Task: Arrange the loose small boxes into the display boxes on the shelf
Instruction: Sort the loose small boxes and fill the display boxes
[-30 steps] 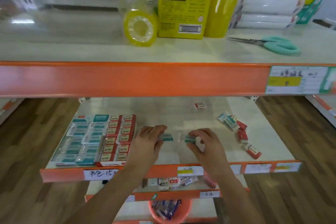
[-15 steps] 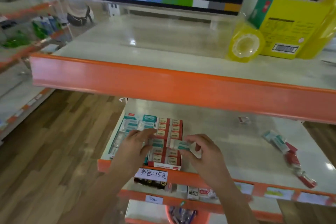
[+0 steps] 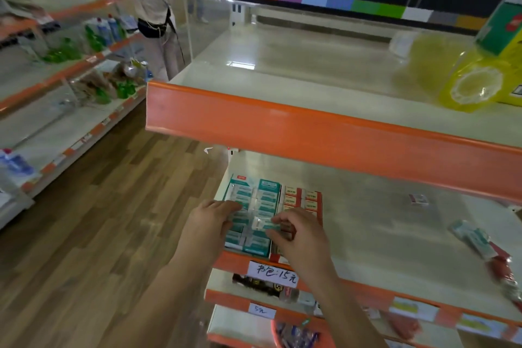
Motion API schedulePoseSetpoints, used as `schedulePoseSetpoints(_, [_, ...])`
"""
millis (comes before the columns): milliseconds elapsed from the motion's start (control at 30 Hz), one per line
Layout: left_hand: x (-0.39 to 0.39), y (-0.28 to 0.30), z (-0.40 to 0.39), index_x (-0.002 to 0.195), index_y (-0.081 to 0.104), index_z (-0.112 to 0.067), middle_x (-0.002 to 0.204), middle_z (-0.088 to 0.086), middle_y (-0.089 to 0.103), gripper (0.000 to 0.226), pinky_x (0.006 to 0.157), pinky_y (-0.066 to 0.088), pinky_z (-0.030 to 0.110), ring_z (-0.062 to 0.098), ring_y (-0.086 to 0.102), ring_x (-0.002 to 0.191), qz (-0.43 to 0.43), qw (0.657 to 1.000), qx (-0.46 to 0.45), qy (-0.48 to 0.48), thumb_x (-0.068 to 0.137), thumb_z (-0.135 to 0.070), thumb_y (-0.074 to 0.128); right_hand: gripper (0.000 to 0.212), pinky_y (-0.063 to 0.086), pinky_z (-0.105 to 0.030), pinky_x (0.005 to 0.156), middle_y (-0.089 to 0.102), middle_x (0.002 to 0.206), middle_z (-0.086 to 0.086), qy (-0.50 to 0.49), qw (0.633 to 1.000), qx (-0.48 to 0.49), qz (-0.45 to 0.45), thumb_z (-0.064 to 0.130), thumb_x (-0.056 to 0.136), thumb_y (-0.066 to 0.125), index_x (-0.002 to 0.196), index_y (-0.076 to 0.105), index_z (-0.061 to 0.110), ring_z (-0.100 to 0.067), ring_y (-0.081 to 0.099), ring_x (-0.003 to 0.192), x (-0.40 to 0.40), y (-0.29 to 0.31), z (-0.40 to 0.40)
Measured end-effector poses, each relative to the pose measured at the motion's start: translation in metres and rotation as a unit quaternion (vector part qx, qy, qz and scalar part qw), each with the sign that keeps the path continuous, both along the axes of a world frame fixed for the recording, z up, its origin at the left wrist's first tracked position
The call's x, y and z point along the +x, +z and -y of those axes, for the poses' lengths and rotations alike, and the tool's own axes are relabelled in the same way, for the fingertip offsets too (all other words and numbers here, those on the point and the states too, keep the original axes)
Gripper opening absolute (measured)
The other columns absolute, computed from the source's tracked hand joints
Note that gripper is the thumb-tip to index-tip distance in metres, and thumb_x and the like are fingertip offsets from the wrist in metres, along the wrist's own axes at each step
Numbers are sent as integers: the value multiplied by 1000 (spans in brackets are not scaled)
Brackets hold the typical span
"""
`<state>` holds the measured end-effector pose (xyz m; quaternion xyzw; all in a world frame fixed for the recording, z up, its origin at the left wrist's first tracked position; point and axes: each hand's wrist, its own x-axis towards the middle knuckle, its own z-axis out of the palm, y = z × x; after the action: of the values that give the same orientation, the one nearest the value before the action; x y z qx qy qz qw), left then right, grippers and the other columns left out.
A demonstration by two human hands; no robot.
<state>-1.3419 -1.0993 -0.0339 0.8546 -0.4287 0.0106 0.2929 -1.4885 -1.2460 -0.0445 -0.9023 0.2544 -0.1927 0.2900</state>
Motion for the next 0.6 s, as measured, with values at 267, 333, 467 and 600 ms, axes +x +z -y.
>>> schedulePoseSetpoints(267, [10,-2,-6,100,72,-21,96,-4,72,31,69,47,28,20,61,88,10,1000,27,-1,76,-3,69,23,43,-22,77,60,98,21,32,998,-23,-50,47,80,72,97,65,33,-2,49,95,12,-1,-3])
schedulePoseSetpoints(333, [9,-3,-4,97,73,-23,93,-5,72,33,66,46,27,19,61,85,10,1000,20,6,74,0,70,23,45,-23,78,59,97,20,35,997,-30,-54,46,80,72,96,65,32,-2,49,95,12,-2,-5])
schedulePoseSetpoints(467, [9,-6,2,104,70,-24,109,-7,68,34,78,49,32,18,60,97,14,1000,22,8,76,-5,71,17,44,-18,76,53,99,19,35,997,-46,-59,43,82,69,94,66,31,0,47,96,13,-2,-7])
schedulePoseSetpoints(600, [8,-10,6,112,65,-23,116,-5,63,36,80,50,31,17,55,105,-8,999,17,41,79,-8,69,17,42,-14,75,49,100,20,32,996,-50,-69,42,84,67,97,64,32,2,47,96,15,-4,-8])
